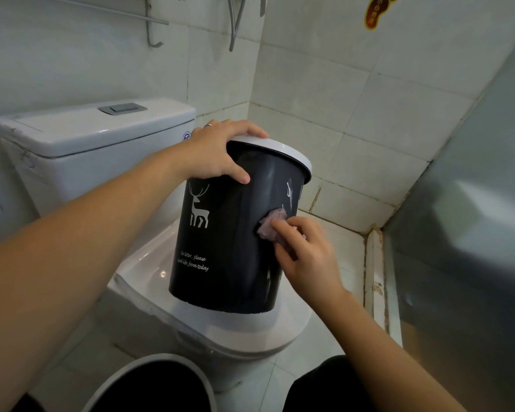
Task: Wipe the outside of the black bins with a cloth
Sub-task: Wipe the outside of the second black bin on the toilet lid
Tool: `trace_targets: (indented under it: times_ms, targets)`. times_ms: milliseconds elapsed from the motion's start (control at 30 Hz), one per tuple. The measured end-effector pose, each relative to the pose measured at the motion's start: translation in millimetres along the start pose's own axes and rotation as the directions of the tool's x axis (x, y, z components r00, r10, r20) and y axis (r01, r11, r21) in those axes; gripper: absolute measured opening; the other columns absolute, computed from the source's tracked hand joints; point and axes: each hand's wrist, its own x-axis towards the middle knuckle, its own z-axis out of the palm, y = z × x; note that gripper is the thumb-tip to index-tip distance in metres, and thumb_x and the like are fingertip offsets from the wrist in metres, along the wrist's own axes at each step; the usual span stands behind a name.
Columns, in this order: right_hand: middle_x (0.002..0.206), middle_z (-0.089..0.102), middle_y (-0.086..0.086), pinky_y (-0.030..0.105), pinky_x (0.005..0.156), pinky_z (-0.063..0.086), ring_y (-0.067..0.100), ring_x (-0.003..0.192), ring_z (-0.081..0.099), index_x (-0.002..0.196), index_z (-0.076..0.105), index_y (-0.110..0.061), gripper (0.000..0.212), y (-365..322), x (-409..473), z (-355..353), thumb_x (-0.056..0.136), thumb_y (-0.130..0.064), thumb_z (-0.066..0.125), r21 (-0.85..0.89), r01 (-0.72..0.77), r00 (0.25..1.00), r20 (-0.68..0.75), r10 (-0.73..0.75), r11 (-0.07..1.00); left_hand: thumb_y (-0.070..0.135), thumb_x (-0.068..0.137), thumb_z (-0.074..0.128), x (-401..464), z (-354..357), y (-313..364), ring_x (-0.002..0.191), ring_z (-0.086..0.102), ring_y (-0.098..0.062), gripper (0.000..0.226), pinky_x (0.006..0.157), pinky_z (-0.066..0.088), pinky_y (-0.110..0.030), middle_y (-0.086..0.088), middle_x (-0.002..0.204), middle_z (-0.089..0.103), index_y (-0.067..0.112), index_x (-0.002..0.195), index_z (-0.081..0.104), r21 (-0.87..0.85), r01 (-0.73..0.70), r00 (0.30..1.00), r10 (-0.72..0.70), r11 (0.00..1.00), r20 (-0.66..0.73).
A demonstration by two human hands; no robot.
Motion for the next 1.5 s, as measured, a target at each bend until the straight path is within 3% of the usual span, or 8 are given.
trace_targets:
  times_ms: [133, 267, 633, 867, 1000, 1100, 1233, 1500]
  targets:
    - [0.102, 0.064, 0.012, 0.035, 0.062, 0.051, 0.027, 0.082, 0.057, 0.11, 0.072, -0.011, 0.024, -3, -21, 3, 0.086, -0.009, 0.069, -0.009, 0.192, 0.979, 0.075, -0.191, 0.981, 0.04, 0.049, 0.08, 0, 0, 1, 0.13, 0.036, -0.027, 0.073, 0.111, 0.034, -0.049, 0.005, 0.133, 0.048, 0.069, 0.108, 0.048, -0.038, 0.035, 0.999, -0.034, 0.999, 0.011]
    - [0.103, 0.065, 0.011, 0.034, 0.06, 0.051, 0.026, 0.081, 0.058, 0.109, 0.073, -0.011, 0.023, 0, -22, 1, 0.087, -0.01, 0.07, 0.001, 0.218, 0.972, 0.087, -0.218, 0.976, 0.046, 0.042, 0.081, 4, 2, 2, 0.127, 0.043, -0.03, 0.072, 0.107, 0.04, -0.048, 0.003, 0.134, 0.05, 0.068, 0.104, 0.051, -0.074, 0.059, 0.998, -0.059, 0.995, -0.005]
    - [0.103, 0.064, 0.009, 0.034, 0.061, 0.051, 0.025, 0.083, 0.057, 0.111, 0.071, -0.014, 0.025, -3, -16, 0, 0.086, -0.011, 0.07, 0.051, 0.193, 0.979, 0.063, -0.196, 0.98, 0.004, 0.059, 0.089, 8, 2, -11, 0.107, 0.063, -0.02, 0.07, 0.094, 0.054, -0.044, 0.005, 0.118, 0.063, 0.05, 0.104, 0.061, -0.271, -0.002, 0.999, -0.01, 0.963, -0.044]
    - [0.106, 0.068, 0.005, 0.029, 0.073, 0.052, 0.022, 0.084, 0.057, 0.118, 0.069, -0.008, 0.036, -1, -15, 1, 0.083, -0.009, 0.075, 0.046, 0.154, 0.987, 0.046, -0.156, 0.987, 0.034, 0.045, 0.075, 23, 7, 6, 0.109, 0.048, -0.025, 0.068, 0.091, 0.045, -0.042, 0.001, 0.114, 0.051, 0.044, 0.104, 0.043, 0.064, 0.063, 0.998, -0.061, 0.996, -0.03]
    - [0.109, 0.068, 0.007, 0.029, 0.076, 0.052, 0.021, 0.089, 0.058, 0.114, 0.07, -0.005, 0.033, -3, -21, 6, 0.084, -0.015, 0.077, 0.055, 0.133, 0.991, 0.019, -0.135, 0.99, 0.047, 0.053, 0.085, 26, 22, 14, 0.109, 0.037, -0.017, 0.081, 0.089, 0.026, -0.039, 0.017, 0.106, 0.045, 0.048, 0.121, 0.041, 0.208, 0.003, 0.998, 0.011, 0.978, -0.066]
    - [0.114, 0.064, 0.013, 0.034, 0.078, 0.05, 0.026, 0.092, 0.058, 0.123, 0.068, -0.009, 0.04, -6, -29, 8, 0.085, -0.018, 0.074, 0.058, 0.123, 0.992, 0.033, -0.125, 0.991, 0.047, 0.05, 0.089, 26, 20, 12, 0.117, 0.037, -0.021, 0.083, 0.091, 0.024, -0.038, 0.015, 0.112, 0.046, 0.06, 0.119, 0.044, 0.177, 0.004, 0.999, 0.004, 0.984, -0.046]
    - [0.106, 0.064, 0.014, 0.039, 0.069, 0.05, 0.029, 0.085, 0.058, 0.126, 0.067, -0.012, 0.042, -6, -33, 7, 0.084, -0.009, 0.065, 0.032, 0.168, 0.984, 0.05, -0.17, 0.985, 0.05, 0.041, 0.086, 26, 14, 12, 0.116, 0.042, -0.031, 0.08, 0.099, 0.036, -0.046, 0.003, 0.125, 0.052, 0.074, 0.104, 0.043, 0.104, 0.061, 0.998, -0.062, 0.993, 0.002]
    - [0.099, 0.066, 0.013, 0.036, 0.061, 0.054, 0.028, 0.081, 0.062, 0.121, 0.069, -0.008, 0.043, -2, -27, -1, 0.078, -0.001, 0.07, -0.018, 0.161, 0.983, 0.088, -0.159, 0.987, 0.058, 0.029, 0.076, 24, 14, 7, 0.12, 0.048, -0.032, 0.084, 0.103, 0.042, -0.052, 0.002, 0.13, 0.052, 0.073, 0.105, 0.043, 0.008, 0.088, 0.996, -0.088, 0.996, 0.025]
